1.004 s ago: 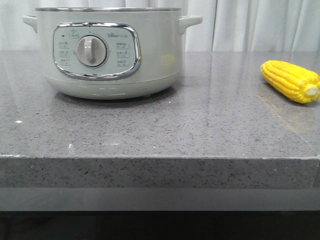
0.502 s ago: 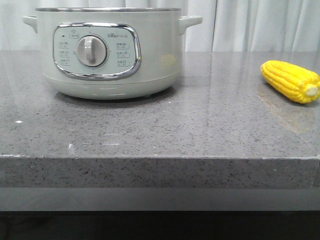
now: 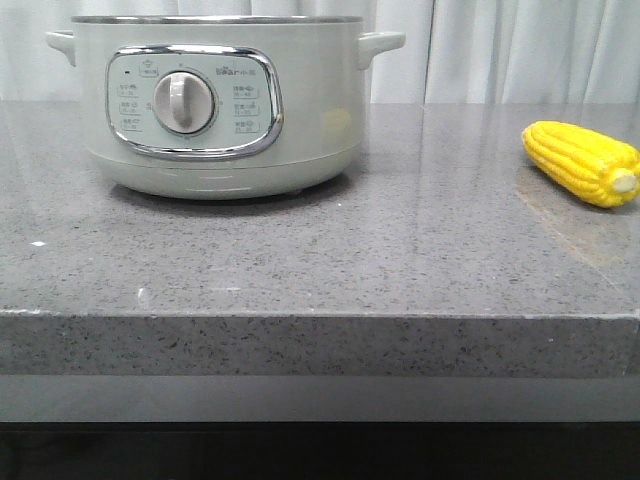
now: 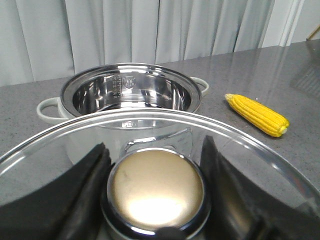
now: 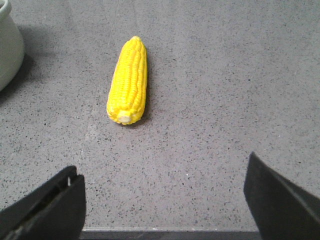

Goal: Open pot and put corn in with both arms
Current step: 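Lift the glass lid off the pot with the left gripper, then lower the right gripper over the yellow corn cob and grasp it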

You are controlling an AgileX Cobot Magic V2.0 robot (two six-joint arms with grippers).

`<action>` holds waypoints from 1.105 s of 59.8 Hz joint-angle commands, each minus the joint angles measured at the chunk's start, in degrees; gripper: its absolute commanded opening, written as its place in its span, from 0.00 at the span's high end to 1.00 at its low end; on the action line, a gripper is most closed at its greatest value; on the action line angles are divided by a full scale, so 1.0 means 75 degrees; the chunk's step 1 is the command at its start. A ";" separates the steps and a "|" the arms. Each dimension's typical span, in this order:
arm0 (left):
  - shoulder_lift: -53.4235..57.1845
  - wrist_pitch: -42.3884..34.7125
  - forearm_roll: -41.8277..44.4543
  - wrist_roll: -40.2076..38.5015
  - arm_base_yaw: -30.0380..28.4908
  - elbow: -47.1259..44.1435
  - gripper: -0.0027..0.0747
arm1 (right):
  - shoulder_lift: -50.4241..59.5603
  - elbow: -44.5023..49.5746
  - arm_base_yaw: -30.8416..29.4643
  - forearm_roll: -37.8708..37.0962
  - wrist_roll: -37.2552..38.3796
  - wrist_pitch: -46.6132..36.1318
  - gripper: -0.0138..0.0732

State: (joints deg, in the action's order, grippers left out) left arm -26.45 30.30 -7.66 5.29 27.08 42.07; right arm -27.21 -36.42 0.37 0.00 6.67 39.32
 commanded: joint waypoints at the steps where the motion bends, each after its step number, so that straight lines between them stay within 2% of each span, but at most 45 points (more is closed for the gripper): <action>1: 0.0158 -0.1102 -0.0170 -0.0046 0.0046 0.0090 0.68 | -0.0102 -0.0253 -0.0035 -0.0114 -0.0032 -0.0441 0.09; 14: 0.0196 -0.1169 -0.0170 -0.0046 0.0046 -0.0044 0.68 | -0.0170 -0.0291 0.0016 -0.0066 -0.0032 -0.0497 0.09; 24: 0.0196 -0.1184 -0.0170 -0.0046 0.0046 -0.0044 0.68 | -0.0739 -0.0757 0.0472 0.0000 -0.0095 -0.0166 0.10; 36: 0.0196 -0.1168 -0.0170 -0.0046 0.0046 -0.0044 0.68 | -0.2050 -0.1614 0.0937 0.0000 -0.0095 0.0356 0.10; 66: 0.0196 -0.1168 -0.0170 -0.0046 0.0046 -0.0044 0.68 | -0.5716 -0.4099 0.0945 0.0000 -0.0095 0.1115 0.10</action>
State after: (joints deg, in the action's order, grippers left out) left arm -24.95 30.57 -7.98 5.29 27.08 39.56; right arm -67.45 -62.56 7.40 0.00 6.45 49.29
